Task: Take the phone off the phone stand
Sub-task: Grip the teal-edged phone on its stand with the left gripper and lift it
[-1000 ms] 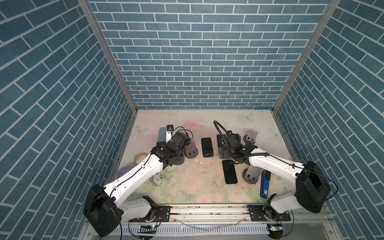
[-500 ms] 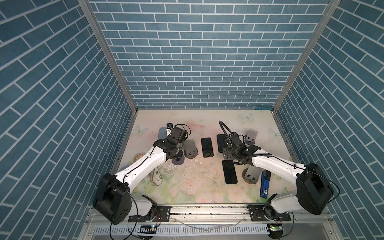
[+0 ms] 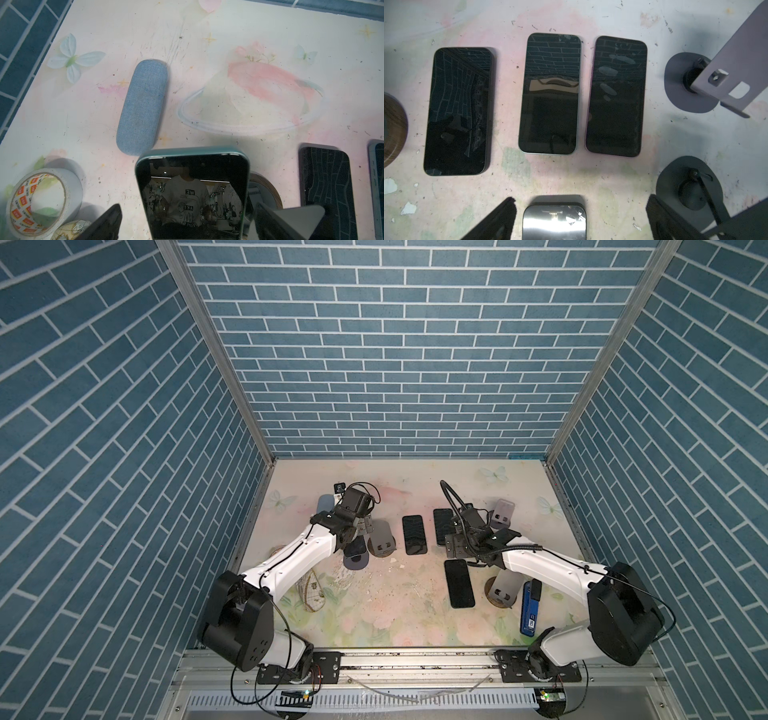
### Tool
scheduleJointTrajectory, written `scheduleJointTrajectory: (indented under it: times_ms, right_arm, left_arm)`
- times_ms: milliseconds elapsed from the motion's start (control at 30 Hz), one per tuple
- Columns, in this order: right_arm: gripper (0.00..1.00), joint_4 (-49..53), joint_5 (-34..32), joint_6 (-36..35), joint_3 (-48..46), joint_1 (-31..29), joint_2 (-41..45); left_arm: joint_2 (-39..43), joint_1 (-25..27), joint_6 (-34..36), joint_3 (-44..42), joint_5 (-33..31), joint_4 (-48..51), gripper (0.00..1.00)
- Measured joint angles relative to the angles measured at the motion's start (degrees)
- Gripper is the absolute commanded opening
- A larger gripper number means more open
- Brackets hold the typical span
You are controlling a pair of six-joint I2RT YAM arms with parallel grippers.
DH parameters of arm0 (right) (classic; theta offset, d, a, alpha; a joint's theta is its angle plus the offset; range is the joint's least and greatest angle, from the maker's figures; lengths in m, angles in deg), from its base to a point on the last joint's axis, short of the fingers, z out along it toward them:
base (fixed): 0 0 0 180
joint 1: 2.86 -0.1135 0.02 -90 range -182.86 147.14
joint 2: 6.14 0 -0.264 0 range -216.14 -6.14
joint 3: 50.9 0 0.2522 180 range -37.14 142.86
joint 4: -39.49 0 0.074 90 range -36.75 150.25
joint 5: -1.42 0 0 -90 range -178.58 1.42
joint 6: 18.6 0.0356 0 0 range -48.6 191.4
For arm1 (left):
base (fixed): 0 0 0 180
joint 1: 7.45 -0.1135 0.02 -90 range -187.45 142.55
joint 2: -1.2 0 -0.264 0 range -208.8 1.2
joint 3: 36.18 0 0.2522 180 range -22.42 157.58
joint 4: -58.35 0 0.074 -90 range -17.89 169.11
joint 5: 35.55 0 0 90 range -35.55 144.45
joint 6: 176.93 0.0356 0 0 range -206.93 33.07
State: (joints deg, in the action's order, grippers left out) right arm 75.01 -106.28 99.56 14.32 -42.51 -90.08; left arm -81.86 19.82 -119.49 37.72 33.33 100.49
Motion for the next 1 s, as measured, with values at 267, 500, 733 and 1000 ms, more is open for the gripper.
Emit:
scheduleJointTrajectory:
  times_ms: [267,500,733,1000]
  right_arm:
    - [0.98,0.0,0.94,0.0,0.0,0.31,-0.5]
    - [0.98,-0.02,1.6,0.0,0.0,0.37,-1.77]
    - [0.98,0.0,2.19,0.0,0.02,0.39,-2.86]
    - [0.98,0.0,2.64,0.02,0.02,0.42,-3.28]
  left_arm:
    - [-2.82,-0.55,0.61,0.66,0.0,-1.11,0.93]
    - [-4.17,-0.79,0.83,0.66,0.04,-2.19,0.8]
    - [-4.0,-0.79,0.87,0.02,0.22,-3.69,0.68]
    - [-2.93,-0.79,0.87,-0.7,0.26,-3.65,0.6]
